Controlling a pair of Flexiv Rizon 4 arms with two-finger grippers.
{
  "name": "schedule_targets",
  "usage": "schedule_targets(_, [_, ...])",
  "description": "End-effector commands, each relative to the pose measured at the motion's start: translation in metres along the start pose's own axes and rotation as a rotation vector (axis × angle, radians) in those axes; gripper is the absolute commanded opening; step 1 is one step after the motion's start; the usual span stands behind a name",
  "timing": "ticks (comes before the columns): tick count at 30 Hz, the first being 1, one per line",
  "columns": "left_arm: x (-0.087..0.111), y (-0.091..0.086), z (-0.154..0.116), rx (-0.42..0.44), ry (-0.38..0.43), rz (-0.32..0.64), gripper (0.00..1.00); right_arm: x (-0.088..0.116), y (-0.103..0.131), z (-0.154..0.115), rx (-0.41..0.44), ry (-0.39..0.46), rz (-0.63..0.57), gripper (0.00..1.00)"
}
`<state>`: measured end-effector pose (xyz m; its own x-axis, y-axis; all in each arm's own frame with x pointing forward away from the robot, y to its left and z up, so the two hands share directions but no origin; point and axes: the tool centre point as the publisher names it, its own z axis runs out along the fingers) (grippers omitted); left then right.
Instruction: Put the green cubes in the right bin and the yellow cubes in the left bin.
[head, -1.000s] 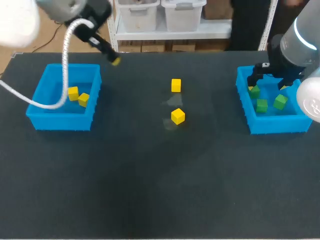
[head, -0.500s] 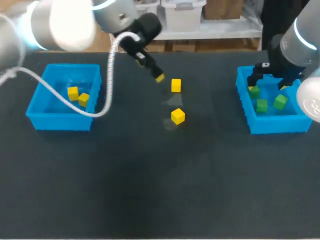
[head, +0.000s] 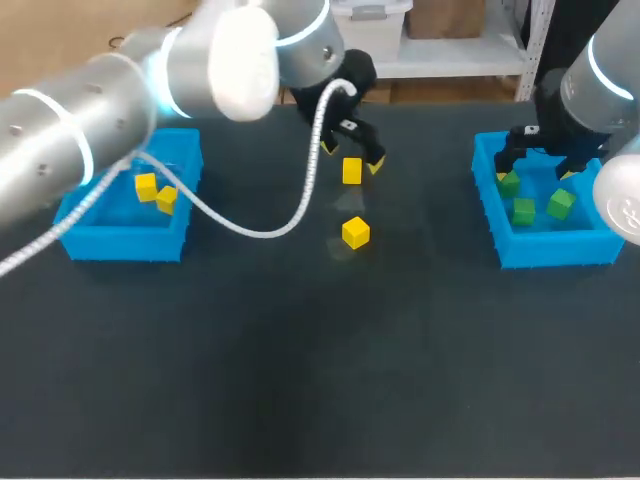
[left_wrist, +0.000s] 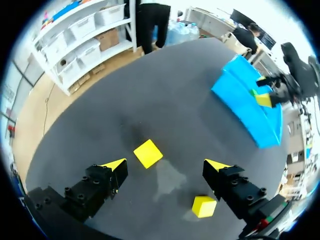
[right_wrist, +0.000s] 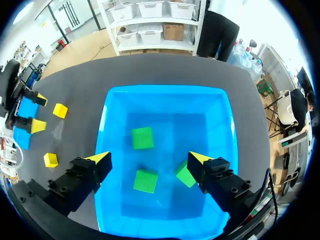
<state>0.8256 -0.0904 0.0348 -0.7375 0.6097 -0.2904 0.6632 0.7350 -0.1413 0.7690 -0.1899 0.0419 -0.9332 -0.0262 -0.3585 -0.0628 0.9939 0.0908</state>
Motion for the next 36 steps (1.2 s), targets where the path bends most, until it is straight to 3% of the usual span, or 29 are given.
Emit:
schedule_targets(1, [-0.022, 0.006, 0.025, -0.007, 0.142, -0.026, 1.00, 0.003, 0.000, -0.001, 0.004, -0.007, 0.001, 1.00])
schedule_targets(20, [-0.008, 0.032, 0.051, -0.113, 0.213, -0.084, 1.00, 0.003, 0.000, -0.001, 0.004, -0.007, 0.001, 1.00])
schedule_targets(21, [-0.008, 0.033, 0.051, -0.115, 0.209, -0.086, 0.87, 0.003, 0.000, -0.001, 0.004, -0.007, 0.001, 1.00])
schedule_targets(22, [-0.007, 0.033, 0.051, -0.116, 0.206, -0.088, 0.45, 0.003, 0.000, -0.001, 0.004, -0.007, 0.001, 1.00])
schedule_targets(23, [-0.006, 0.034, 0.051, -0.121, 0.204, -0.088, 0.16, 0.003, 0.000, -0.001, 0.004, -0.007, 0.001, 1.00])
schedule_targets(24, [-0.005, 0.034, 0.051, -0.120, 0.204, -0.089, 0.00, 0.003, 0.000, -0.001, 0.004, -0.007, 0.001, 1.00])
schedule_targets(33, [-0.006, 0.028, 0.052, -0.098, 0.171, -0.093, 0.00, 0.003, 0.000, -0.001, 0.004, -0.007, 0.001, 1.00])
schedule_targets(36, [-0.007, 0.020, 0.046, -0.083, 0.150, -0.054, 0.00, 0.003, 0.000, -0.001, 0.004, -0.007, 0.001, 1.00])
